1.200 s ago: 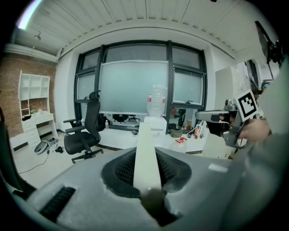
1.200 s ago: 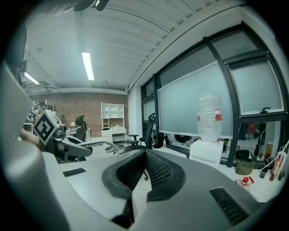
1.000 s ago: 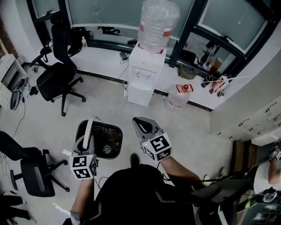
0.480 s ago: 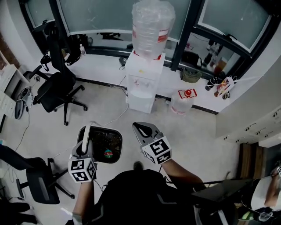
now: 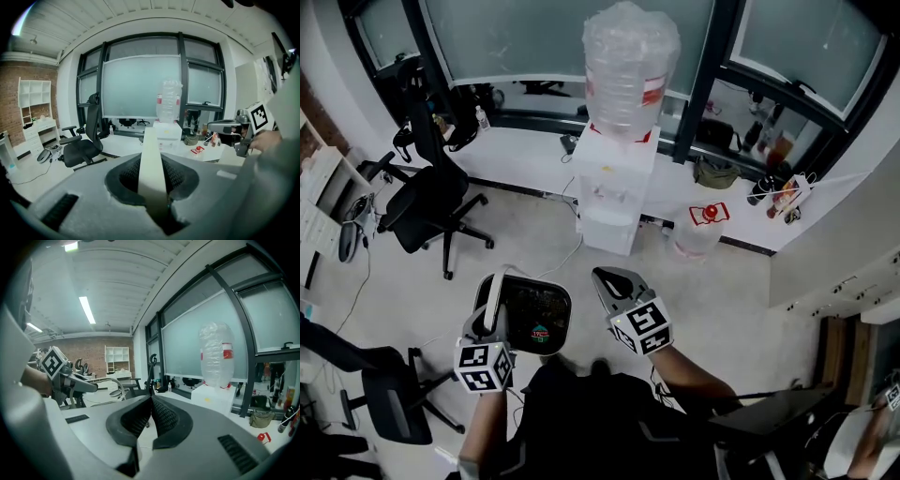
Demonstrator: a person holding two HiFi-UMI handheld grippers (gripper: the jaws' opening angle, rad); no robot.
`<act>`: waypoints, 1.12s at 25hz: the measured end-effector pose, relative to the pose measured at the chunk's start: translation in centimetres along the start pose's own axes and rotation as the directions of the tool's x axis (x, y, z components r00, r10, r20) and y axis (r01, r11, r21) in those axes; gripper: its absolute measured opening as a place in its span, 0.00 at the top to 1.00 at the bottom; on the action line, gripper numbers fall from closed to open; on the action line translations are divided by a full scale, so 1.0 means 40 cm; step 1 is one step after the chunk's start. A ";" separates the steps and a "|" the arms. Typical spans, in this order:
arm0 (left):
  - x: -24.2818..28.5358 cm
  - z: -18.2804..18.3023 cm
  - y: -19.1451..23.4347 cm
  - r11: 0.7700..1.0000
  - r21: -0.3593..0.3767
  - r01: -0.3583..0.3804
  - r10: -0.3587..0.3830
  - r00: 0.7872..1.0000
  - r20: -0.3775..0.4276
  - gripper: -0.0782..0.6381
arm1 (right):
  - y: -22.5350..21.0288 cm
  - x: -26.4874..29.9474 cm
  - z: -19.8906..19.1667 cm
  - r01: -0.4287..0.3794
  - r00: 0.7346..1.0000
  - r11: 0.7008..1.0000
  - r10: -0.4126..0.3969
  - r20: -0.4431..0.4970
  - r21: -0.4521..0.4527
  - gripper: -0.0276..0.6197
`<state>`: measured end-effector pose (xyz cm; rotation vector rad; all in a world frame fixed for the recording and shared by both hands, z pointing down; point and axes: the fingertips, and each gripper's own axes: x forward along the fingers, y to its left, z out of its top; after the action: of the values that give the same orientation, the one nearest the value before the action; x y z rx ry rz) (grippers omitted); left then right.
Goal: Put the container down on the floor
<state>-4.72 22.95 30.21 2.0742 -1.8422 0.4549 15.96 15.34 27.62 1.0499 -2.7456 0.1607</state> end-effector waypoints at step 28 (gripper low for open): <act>0.407 0.155 0.397 0.985 0.038 0.171 -0.171 0.985 -0.003 0.79 | -0.045 0.505 0.132 0.135 0.990 0.991 -0.135 -0.039 0.001 0.95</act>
<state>-18.53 3.96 32.41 2.2342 -1.6495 0.4485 1.69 0.02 27.00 1.2152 -2.6297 0.1639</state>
